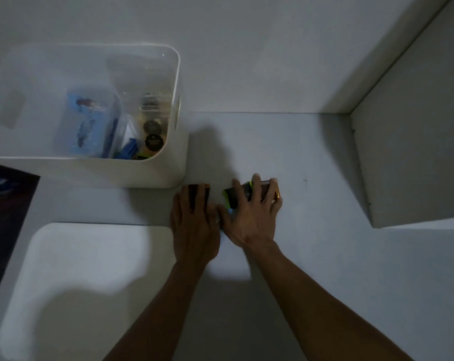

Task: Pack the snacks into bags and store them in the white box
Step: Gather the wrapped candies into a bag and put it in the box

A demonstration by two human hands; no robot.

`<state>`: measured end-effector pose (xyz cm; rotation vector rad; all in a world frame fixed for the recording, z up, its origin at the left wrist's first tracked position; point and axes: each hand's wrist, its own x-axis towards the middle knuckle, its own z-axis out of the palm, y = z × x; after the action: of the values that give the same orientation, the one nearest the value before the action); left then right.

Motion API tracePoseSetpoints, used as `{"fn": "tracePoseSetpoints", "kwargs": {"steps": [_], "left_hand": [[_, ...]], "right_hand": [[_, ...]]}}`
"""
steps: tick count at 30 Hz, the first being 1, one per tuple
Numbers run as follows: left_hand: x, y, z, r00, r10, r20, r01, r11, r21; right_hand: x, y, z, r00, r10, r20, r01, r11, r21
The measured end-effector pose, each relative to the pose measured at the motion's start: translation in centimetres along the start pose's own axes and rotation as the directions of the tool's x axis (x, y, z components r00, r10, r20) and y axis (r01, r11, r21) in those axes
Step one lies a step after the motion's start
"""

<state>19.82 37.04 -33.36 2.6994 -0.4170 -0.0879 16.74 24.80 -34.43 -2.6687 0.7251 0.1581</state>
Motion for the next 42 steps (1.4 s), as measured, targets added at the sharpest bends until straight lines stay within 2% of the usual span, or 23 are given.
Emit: {"fn": "tracePoseSetpoints", "kwargs": {"steps": [3,7,10,12,14,16,18,20,23,27,34,42], "left_hand": [[-0.2,0.1,1.2,0.999,-0.028,0.039,0.025,0.997,0.071],[-0.4,0.6,1.8,0.998,0.0,0.06,-0.01,0.983,0.182],[-0.8,1.2,2.4,0.997,0.026,0.066,-0.036,0.987,0.158],[-1.0,1.8,2.7,0.999,0.032,0.002,-0.032,0.995,0.092],[-1.2,2.5,2.9,0.999,0.024,-0.035,-0.022,0.998,0.059],[-1.5,3.4,3.1,1.0,0.022,-0.011,-0.021,0.995,0.097],[-1.4,4.6,3.5,1.0,0.007,0.031,-0.011,0.988,0.154],[-1.2,5.4,4.2,0.999,0.003,0.041,-0.011,0.98,0.197],[-0.8,5.5,5.4,0.995,0.093,-0.024,-0.084,0.961,0.264],[0.4,4.4,6.2,0.966,0.217,-0.142,-0.16,0.929,0.333],[2.9,3.8,7.3,0.938,0.23,-0.259,-0.159,0.95,0.267],[1.9,3.9,6.3,0.924,0.221,-0.311,-0.182,0.972,0.149]], "right_hand": [[-0.7,2.4,0.3,0.994,-0.069,-0.088,0.069,0.998,-0.006],[-1.0,6.3,0.1,0.975,-0.106,-0.196,0.106,0.994,-0.008],[-0.9,8.5,-0.6,0.95,-0.111,-0.291,0.116,0.993,-0.001],[-0.8,9.2,-1.1,0.936,-0.055,-0.348,0.07,0.997,0.031],[-0.4,9.6,-1.5,0.936,0.006,-0.353,0.013,0.999,0.05],[0.2,9.7,-1.5,0.952,0.028,-0.305,-0.016,0.999,0.041],[0.9,9.6,-1.1,0.965,0.0,-0.261,0.002,1.0,0.006],[1.3,9.5,-0.6,0.955,-0.048,-0.292,0.047,0.999,-0.01],[1.8,9.7,-0.3,0.914,-0.046,-0.403,0.059,0.998,0.02],[2.7,9.8,-0.4,0.898,-0.015,-0.44,0.041,0.998,0.05],[3.5,9.1,-0.2,0.859,0.01,-0.512,0.019,0.998,0.052],[0.3,7.4,0.0,0.891,0.082,-0.446,-0.039,0.994,0.103]]}}
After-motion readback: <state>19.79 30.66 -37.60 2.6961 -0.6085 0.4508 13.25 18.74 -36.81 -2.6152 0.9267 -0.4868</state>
